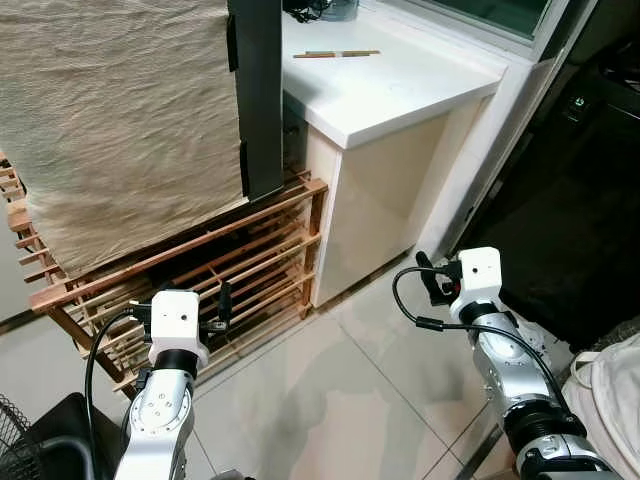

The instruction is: Clothes washing

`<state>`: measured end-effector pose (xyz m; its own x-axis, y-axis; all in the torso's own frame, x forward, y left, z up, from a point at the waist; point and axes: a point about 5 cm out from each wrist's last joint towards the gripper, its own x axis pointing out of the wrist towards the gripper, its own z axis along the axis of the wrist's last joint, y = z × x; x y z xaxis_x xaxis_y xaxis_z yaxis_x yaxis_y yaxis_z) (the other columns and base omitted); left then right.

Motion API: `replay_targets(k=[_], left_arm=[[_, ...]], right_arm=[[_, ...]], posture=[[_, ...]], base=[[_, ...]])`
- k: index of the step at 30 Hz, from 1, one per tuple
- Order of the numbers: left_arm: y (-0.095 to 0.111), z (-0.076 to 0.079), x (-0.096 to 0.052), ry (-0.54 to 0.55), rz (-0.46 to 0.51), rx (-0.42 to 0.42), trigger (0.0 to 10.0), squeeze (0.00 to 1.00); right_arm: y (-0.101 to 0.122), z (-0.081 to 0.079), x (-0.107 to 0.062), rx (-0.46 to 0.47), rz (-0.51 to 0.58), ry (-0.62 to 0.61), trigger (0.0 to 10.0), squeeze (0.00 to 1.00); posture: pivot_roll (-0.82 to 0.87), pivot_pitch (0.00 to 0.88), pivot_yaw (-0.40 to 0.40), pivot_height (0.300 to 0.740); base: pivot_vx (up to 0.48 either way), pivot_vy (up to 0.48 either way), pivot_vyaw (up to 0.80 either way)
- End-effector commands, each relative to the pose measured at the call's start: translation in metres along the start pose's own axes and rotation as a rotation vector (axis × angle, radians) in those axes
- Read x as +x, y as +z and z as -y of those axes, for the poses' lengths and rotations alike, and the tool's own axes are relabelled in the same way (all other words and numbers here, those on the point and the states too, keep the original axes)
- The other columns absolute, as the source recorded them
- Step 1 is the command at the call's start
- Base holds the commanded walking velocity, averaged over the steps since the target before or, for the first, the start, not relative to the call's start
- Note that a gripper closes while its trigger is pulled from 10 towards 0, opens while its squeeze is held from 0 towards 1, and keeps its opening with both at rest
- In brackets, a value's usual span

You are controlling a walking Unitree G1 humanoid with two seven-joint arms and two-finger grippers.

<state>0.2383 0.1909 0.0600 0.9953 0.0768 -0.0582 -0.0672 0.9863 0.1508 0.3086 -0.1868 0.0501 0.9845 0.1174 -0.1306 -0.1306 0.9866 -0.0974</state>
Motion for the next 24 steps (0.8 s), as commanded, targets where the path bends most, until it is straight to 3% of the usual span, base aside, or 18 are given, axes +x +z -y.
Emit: replay_targets(k=[1,24], left_arm=[[0.0007,0.0006,0.0037,0.003,-0.002,0.017,10.0,0.00],[0.0004,0.0019,0.0058,0.008,-0.005,-0.012,10.0,0.00]], right_arm=[[0.0033,0.0021,0.0019,-0.003,0.012,-0.011,10.0,0.00],[0.0032,0.0036,0.0021,-0.007,0.006,-0.014,10.0,0.00]], posture=[[-0.10,0.000,-0.068,0.740],[-0.10,0.000,-0.077,0.740]], base=[[0.000,0.000,0.00],[0.000,0.000,0.00]])
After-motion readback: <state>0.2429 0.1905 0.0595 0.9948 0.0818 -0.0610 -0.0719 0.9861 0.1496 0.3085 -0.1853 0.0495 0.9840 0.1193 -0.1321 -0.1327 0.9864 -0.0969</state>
